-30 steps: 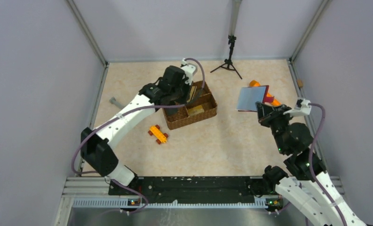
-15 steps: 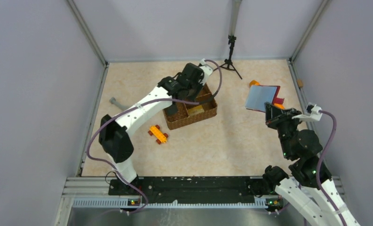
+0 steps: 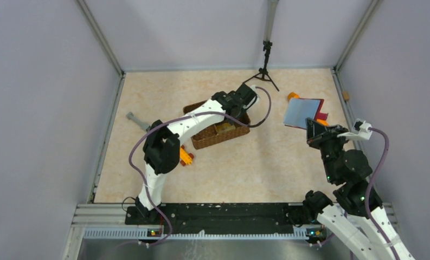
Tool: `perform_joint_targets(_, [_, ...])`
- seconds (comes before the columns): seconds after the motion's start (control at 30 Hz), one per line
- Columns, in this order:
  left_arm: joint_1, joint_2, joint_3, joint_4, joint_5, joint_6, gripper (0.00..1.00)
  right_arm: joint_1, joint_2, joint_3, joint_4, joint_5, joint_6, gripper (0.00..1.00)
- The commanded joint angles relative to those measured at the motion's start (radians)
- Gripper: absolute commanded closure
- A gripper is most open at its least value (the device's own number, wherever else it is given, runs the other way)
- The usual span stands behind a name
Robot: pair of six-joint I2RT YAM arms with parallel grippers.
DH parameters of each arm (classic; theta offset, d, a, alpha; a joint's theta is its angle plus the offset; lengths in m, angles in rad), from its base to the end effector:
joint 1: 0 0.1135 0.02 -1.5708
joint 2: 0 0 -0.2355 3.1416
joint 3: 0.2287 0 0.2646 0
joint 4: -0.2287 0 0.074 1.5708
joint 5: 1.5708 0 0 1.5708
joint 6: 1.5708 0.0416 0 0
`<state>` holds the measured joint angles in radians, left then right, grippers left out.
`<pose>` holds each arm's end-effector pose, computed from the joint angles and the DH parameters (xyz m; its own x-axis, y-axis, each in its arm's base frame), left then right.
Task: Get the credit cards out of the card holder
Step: Place the credit card in the storage box, then place the card holder at the center of the board.
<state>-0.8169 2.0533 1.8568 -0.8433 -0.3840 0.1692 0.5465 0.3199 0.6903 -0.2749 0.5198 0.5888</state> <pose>0.3199 -0.3179 0.2336 -0.4898 0.7498 -0.4448 0.6377 0.6560 0.4037 0.1172 0.0471 0.3473 0.0519 0.5957 -0.8015 -0.0690 0.8028 0.5922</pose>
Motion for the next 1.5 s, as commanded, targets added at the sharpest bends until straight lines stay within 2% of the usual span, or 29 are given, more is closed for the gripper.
perform_joint_targets(0.0, [-0.015, 0.032, 0.048, 0.005, -0.082, 0.056, 1.00, -0.008, -0.013, 0.013, 0.041, 0.011, 0.020, 1.00])
perform_joint_targets(0.13, [-0.028, 0.072, 0.063, 0.016, -0.122, 0.099, 0.92, -0.008, -0.014, 0.011, 0.038, 0.009, 0.029, 1.00])
perform_joint_targets(0.2, [-0.032, 0.083, 0.087, -0.009, -0.106, 0.093, 0.79, -0.008, -0.013, 0.011, 0.032, 0.011, 0.030, 1.00])
perform_joint_targets(0.23, [-0.032, 0.084, 0.100, -0.025, -0.102, 0.075, 0.66, -0.008, -0.014, 0.011, 0.027, 0.011, 0.032, 1.00])
perform_joint_targets(0.3, [-0.028, 0.069, 0.125, -0.071, -0.072, 0.025, 0.49, -0.008, -0.012, 0.003, 0.023, -0.006, 0.035, 1.00])
perform_joint_targets(0.43, [-0.016, -0.040, 0.110, -0.103, 0.024, -0.083, 0.31, -0.007, 0.028, -0.019, 0.026, -0.109, 0.071, 1.00])
perform_joint_targets(0.6, [0.010, -0.294, -0.071, 0.013, 0.187, -0.204, 0.12, -0.008, 0.064, -0.058, 0.129, -0.272, 0.129, 1.00])
perform_joint_targets(0.73, [0.092, -0.511, -0.344, 0.248, 0.487, -0.350, 0.02, -0.008, 0.083, -0.109, 0.245, -0.381, 0.216, 1.00])
perform_joint_targets(0.87, [0.268, -0.705, -0.661, 0.583, 0.846, -0.605, 0.03, -0.008, 0.117, -0.164, 0.376, -0.498, 0.328, 1.00])
perform_joint_targets(1.0, [0.377, -0.812, -0.885, 0.916, 1.061, -0.810, 0.08, -0.008, 0.133, -0.203, 0.477, -0.559, 0.432, 1.00])
perform_joint_targets(1.2, [0.426, -0.782, -0.921, 0.954, 1.147, -0.884, 0.23, -0.008, 0.194, -0.194, 0.612, -0.650, 0.652, 1.00])
perform_joint_targets(1.33, [0.429, -0.734, -0.947, 1.131, 1.265, -1.031, 0.34, -0.007, 0.252, -0.216, 0.732, -0.702, 0.820, 1.00])
perform_joint_targets(1.4, [0.429, -0.727, -0.980, 1.247, 1.287, -1.102, 0.41, -0.007, 0.279, -0.212, 0.761, -0.719, 0.823, 1.00])
perform_joint_targets(1.47, [0.425, -0.726, -0.981, 1.279, 1.291, -1.128, 0.48, -0.007, 0.304, -0.176, 0.685, -0.725, 0.758, 1.00])
